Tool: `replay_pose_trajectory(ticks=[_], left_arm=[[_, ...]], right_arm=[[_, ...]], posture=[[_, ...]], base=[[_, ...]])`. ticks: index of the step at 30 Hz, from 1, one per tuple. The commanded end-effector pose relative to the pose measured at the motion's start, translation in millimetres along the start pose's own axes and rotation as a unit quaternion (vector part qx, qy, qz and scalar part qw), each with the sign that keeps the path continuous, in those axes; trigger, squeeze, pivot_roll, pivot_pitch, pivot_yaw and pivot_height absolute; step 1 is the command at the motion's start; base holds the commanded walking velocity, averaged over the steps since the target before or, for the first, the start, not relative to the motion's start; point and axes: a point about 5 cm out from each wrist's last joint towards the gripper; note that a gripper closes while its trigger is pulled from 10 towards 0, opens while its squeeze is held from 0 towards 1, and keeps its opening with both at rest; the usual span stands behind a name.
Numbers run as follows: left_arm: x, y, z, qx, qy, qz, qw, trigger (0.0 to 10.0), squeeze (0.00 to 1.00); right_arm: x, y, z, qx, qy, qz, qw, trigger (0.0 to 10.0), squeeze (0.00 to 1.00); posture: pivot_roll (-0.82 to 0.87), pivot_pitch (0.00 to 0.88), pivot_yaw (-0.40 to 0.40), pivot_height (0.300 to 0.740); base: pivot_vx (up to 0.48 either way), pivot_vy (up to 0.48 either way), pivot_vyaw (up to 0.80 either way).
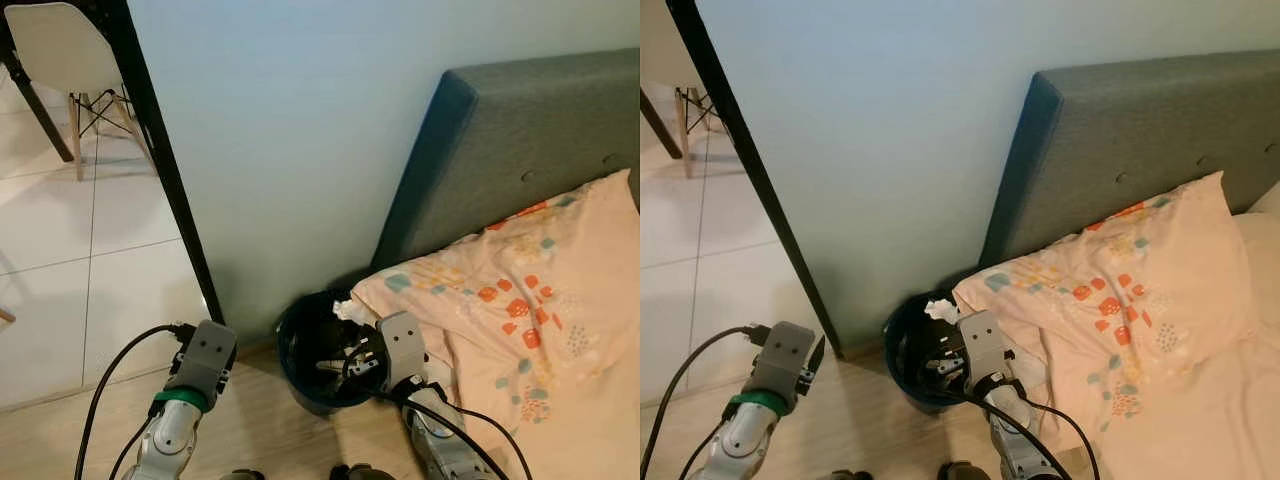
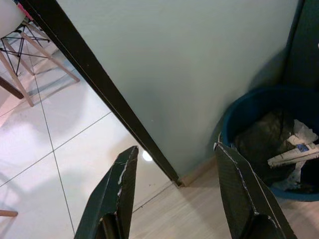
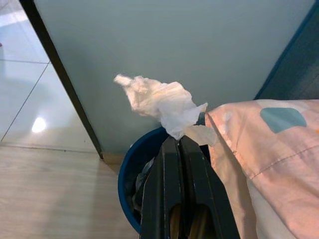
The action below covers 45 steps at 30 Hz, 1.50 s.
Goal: Clean up the room
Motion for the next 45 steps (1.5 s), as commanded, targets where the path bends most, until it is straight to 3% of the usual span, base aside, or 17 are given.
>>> replay_pose_trajectory(ticks=[1, 10, 18, 21, 25, 28, 32, 34, 36, 45], left_arm=[[-1.3, 3.6, -6, 0.011, -0.004, -0.008, 1.0, 10.0, 0.0], [0.9, -1.3, -3, 0.01, -0.004, -0.011, 1.0, 10.0, 0.0], [5.4, -7.3, -5, 0.027, 0.031, 0.009, 0.999, 10.0, 0.0], [4.1, -12.6, 1, 0.021, 0.034, 0.006, 0.999, 10.0, 0.0], [12.0, -31.6, 30, -0.032, 0.009, 0.008, 0.999, 10.0, 0.0], [13.3, -31.1, 29, -0.029, 0.012, 0.008, 0.999, 10.0, 0.0], [7.7, -20.3, 11, 0.0, -0.002, -0.005, 1.0, 10.0, 0.0], [-1.3, -6.0, -9, 0.029, -0.008, -0.017, 0.999, 10.0, 0.0], [-5.2, -1.1, -15, 0.039, -0.012, -0.025, 0.999, 10.0, 0.0], [-0.4, -1.4, -15, 0.04, -0.017, -0.017, 0.999, 10.0, 0.0]], right_arm=[[1.2, -0.7, -1, 0.001, -0.008, -0.006, 1.0, 10.0, 0.0], [1.2, -5.1, 2, -0.003, -0.011, -0.008, 1.0, 10.0, 0.0], [-7.2, -7.7, 2, 0.0, -0.006, -0.017, 1.0, 10.0, 0.0], [-8.9, -10.3, 4, -0.002, -0.005, -0.018, 1.0, 10.0, 0.0], [-10.3, -17.3, 11, -0.011, -0.004, -0.019, 1.0, 10.0, 0.0], [-9.4, -17.3, 12, -0.013, -0.003, -0.018, 1.0, 10.0, 0.0], [-8.1, -14.4, 9, -0.012, -0.004, -0.018, 1.0, 10.0, 0.0], [-7.9, -11.1, 5, -0.008, -0.005, -0.019, 1.0, 10.0, 0.0], [-8.1, -10.0, 4, -0.006, -0.005, -0.02, 1.0, 10.0, 0.0], [-7.2, -9.3, 3, -0.006, -0.006, -0.02, 1.0, 10.0, 0.0]], posture=[[-0.02, 0.066, 0.033, 0.74], [-0.01, 0.06, 0.034, 0.74], [0.0, 0.037, 0.035, 0.74], [0.01, 0.031, 0.025, 0.74], [0.01, 0.032, 0.017, 0.74], [0.01, 0.032, 0.018, 0.74], [0.0, 0.042, 0.028, 0.74], [0.0, 0.04, 0.026, 0.74], [0.0, 0.04, 0.026, 0.74], [0.0, 0.05, 0.03, 0.74]], base=[[0.0, 0.0, 0.0], [0.0, 0.0, 0.0], [0.0, 0.0, 0.0], [0.0, 0.0, 0.0], [0.0, 0.0, 0.0], [0.0, 0.0, 0.0], [0.0, 0.0, 0.0], [0.0, 0.0, 0.0], [0.0, 0.0, 0.0], [0.0, 0.0, 0.0]])
Point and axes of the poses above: a point about 5 cm out from each wrist's last joint towards the gripper, its own y axis pointing back from the gripper into the wrist, its own z axis along the axis of the wrist's last joint, x = y × z, and after that the axes turned 11 degrees about y, right-handed
